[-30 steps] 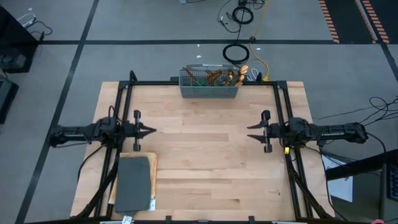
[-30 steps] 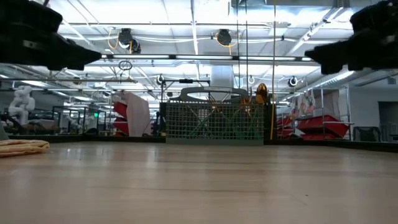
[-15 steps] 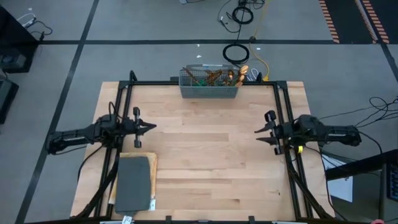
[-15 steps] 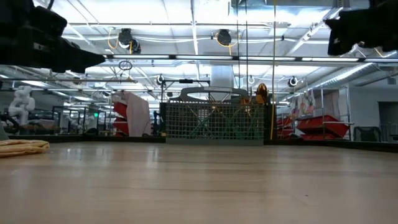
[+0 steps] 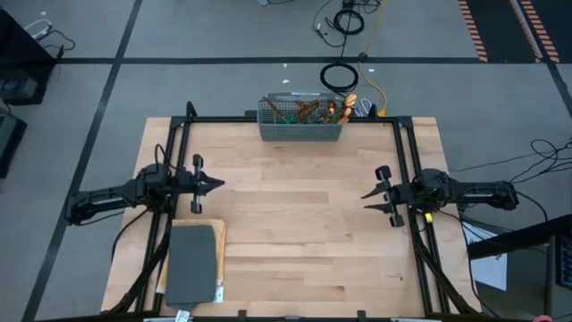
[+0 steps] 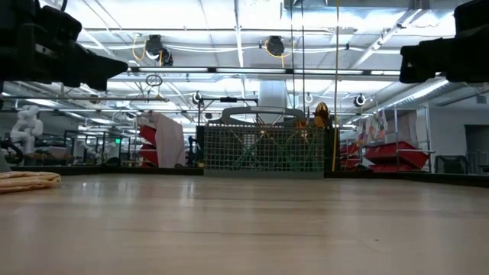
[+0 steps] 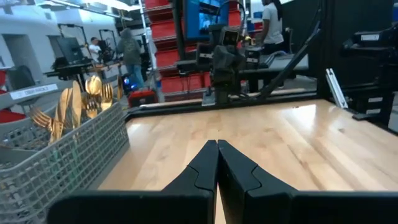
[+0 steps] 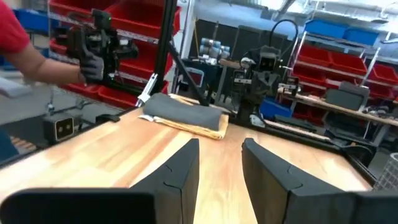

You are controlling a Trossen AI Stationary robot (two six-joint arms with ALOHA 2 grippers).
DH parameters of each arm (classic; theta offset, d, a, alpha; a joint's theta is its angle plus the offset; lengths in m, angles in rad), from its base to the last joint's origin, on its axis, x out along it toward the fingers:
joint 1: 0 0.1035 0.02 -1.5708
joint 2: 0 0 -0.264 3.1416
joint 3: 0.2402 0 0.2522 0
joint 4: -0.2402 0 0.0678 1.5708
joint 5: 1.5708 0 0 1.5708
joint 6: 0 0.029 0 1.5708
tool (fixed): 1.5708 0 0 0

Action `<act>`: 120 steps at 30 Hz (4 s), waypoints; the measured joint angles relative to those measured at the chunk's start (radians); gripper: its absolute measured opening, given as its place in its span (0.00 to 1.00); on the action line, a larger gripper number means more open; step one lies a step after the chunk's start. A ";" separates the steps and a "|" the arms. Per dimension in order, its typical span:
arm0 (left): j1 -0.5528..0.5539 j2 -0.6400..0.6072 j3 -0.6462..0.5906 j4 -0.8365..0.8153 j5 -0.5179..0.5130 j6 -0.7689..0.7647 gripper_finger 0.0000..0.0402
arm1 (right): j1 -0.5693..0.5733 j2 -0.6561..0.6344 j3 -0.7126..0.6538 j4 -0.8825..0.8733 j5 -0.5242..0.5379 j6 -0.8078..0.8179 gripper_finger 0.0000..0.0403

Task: Sort silverware
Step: Return to Home Position

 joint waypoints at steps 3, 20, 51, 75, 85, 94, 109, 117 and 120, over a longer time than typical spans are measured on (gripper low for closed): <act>0.000 0.007 -0.003 0.008 0.006 0.012 0.03 | 0.000 -0.001 0.000 -0.002 0.000 -0.028 0.27; 0.000 0.008 -0.004 0.009 0.003 0.017 0.03 | 0.000 0.009 0.000 -0.003 0.004 0.095 0.27; -0.001 0.008 -0.004 0.011 0.001 0.018 0.03 | 0.000 0.009 0.000 -0.004 0.007 0.090 0.27; -0.001 0.008 -0.005 0.011 0.000 0.018 0.03 | 0.000 0.009 0.000 -0.004 0.007 0.090 0.27; 0.000 0.008 -0.005 0.011 0.000 0.018 0.03 | 0.000 0.009 0.000 -0.004 0.007 0.090 0.27; -0.001 0.008 -0.005 0.011 0.000 0.018 0.03 | 0.000 0.009 0.000 -0.004 0.007 0.090 0.27; 0.000 0.008 -0.005 0.011 0.000 0.019 0.03 | 0.000 0.009 0.000 -0.004 0.007 0.090 0.27; -0.001 0.008 -0.005 0.011 0.000 0.019 0.03 | 0.000 0.009 0.000 -0.004 0.007 0.090 0.27; 0.000 0.008 -0.005 0.011 0.000 0.018 0.03 | 0.000 0.009 0.000 -0.004 0.007 0.090 0.27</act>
